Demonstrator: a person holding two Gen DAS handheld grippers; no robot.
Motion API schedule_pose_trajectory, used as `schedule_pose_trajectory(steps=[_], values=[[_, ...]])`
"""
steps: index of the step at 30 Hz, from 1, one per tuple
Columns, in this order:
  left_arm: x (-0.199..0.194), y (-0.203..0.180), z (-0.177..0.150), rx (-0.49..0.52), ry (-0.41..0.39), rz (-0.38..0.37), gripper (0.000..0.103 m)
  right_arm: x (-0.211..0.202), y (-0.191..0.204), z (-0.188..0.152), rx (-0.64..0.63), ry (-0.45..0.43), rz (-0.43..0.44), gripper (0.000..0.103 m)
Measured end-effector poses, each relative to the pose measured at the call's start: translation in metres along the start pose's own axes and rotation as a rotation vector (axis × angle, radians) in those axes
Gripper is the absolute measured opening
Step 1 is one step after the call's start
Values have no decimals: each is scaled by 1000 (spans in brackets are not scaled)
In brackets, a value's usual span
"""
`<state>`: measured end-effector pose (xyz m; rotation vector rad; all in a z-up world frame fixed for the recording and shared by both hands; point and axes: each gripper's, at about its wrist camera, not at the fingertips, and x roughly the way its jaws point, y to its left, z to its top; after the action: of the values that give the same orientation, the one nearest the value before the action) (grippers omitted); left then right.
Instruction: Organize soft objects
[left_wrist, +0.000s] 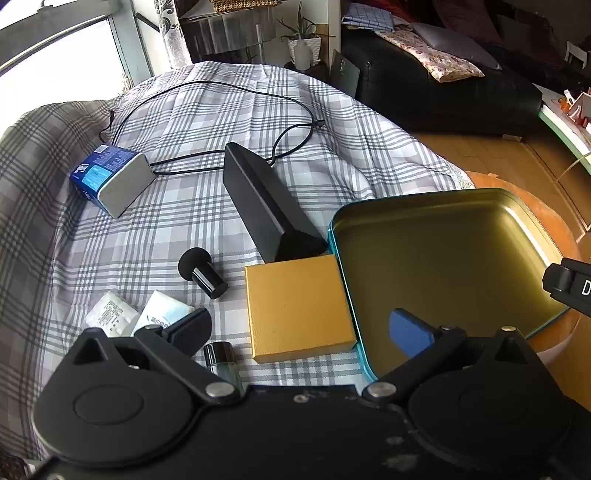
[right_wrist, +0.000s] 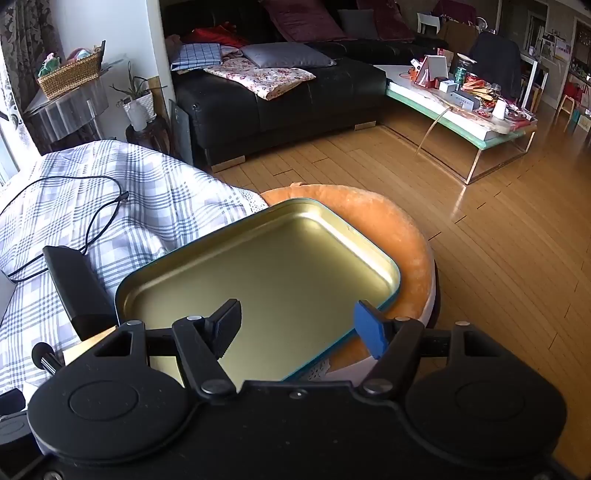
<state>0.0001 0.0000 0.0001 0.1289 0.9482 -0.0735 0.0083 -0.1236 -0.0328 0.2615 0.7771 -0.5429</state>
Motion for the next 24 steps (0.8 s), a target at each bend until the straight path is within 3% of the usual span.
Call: schedule_pose_trajectory(steps=[10,24], values=[[3,-9,-13,16,-8,8,103,0,-2,-2,-6,-1,0,65],[2,-2,-3,-1,19,-22,103,1,2,-1,-8,0,-3,65]])
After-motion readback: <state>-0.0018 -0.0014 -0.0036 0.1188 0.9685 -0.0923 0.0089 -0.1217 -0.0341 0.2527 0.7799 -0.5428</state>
